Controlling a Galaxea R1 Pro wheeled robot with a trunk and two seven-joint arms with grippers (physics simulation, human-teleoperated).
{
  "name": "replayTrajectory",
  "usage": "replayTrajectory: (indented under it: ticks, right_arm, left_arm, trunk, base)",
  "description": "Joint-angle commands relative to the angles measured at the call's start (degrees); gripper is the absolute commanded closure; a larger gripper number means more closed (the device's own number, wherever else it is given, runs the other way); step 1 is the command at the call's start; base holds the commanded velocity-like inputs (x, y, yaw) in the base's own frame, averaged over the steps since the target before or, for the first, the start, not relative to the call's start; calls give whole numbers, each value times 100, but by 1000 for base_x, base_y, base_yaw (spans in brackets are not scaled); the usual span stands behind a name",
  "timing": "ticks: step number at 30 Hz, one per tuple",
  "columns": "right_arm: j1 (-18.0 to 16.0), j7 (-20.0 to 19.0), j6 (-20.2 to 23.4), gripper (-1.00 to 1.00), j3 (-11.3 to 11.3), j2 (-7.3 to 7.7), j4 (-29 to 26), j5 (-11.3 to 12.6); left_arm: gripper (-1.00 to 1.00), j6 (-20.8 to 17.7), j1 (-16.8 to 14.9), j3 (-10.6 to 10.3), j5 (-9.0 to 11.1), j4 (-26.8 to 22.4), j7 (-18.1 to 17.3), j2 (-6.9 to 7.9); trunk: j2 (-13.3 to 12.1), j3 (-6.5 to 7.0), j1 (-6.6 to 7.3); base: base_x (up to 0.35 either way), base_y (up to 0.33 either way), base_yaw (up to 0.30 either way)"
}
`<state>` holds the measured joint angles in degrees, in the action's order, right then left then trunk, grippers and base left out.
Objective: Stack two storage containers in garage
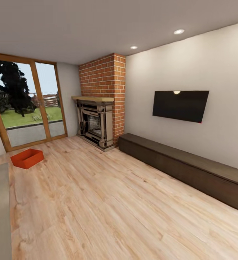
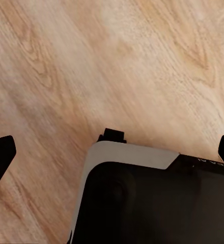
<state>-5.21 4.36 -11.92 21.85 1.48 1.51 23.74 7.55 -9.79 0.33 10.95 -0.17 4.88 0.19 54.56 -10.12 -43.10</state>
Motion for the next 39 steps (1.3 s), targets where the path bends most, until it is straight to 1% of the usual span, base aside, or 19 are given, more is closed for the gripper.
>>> replayTrajectory:
  ticks: [1,8,24,39]
  right_arm:
    - [-7,3,-29,-100,48,-1,16,43]
    - [-7,3,-21,-100,56,6,16,50]
    - [-7,-32,-3,-100,101,19,16,43]
    - [-7,-23,-19,-100,94,2,16,43]
  left_arm:
    - [-100,19,-5,1,30,7,4,-1]
    - [-100,19,-5,2,30,6,4,-1]
    - [-100,19,-5,0,22,7,4,-1]
    - [-100,19,-5,-2,30,8,4,-1]
  trunk:
    - [5,-8,-4]
    - [5,-8,-4]
    - [5,-8,-4]
    - [5,-8,-4]
  base:
    - [322,0,206]
    - [322,0,67]
    - [322,0,2]
    - [322,0,0]
